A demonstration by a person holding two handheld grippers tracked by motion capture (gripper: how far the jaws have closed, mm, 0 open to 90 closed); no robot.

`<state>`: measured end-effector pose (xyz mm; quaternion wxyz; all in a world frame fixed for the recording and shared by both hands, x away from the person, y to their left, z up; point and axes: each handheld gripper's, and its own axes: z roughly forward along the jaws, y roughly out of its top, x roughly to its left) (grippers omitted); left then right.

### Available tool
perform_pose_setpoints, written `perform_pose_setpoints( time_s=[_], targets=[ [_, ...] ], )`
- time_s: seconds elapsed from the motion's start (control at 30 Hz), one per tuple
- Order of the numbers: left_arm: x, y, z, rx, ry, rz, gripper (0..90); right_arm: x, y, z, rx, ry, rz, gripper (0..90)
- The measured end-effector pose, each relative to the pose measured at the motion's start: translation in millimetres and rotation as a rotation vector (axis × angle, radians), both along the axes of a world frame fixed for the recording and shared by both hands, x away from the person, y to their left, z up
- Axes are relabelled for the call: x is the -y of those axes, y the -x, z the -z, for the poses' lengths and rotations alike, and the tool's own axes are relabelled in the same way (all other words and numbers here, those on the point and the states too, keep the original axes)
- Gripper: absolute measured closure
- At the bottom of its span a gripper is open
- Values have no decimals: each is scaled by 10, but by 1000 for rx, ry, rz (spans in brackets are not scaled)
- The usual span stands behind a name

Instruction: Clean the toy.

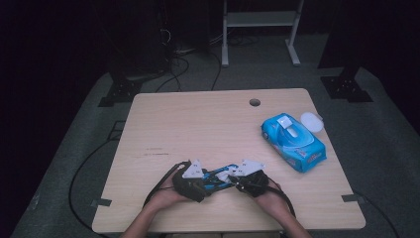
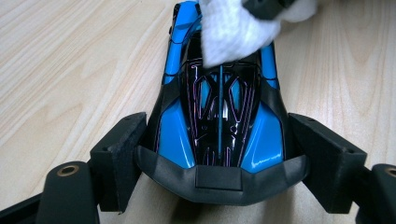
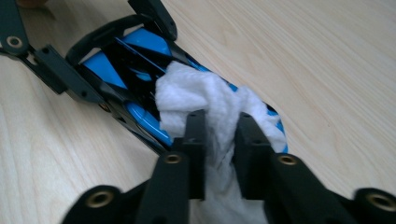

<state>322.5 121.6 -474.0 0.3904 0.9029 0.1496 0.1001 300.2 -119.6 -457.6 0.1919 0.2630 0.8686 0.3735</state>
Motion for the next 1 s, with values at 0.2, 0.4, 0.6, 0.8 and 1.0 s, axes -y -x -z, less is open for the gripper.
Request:
perform_pose_setpoints(
  time_s=[0.2,0.4,0.6,0.8,1.0],
  targets=[
    [19,-2,5,2,6,-2,229,149,-73,15,-53,-51,43,835],
    [9,-1,9,-3,7,-3,227,-49,26,-2,-34,-98,-40,840],
    [13,5,9,4,4,1,230,69,-14,-4,-78,-94,-48,846],
    [1,3,3,6,0,6,230,307,-151,29,-107,-78,64,846],
    [9,-5,8,6,4,9,231,231,-92,3,-115,-121,25,846]
  ],
)
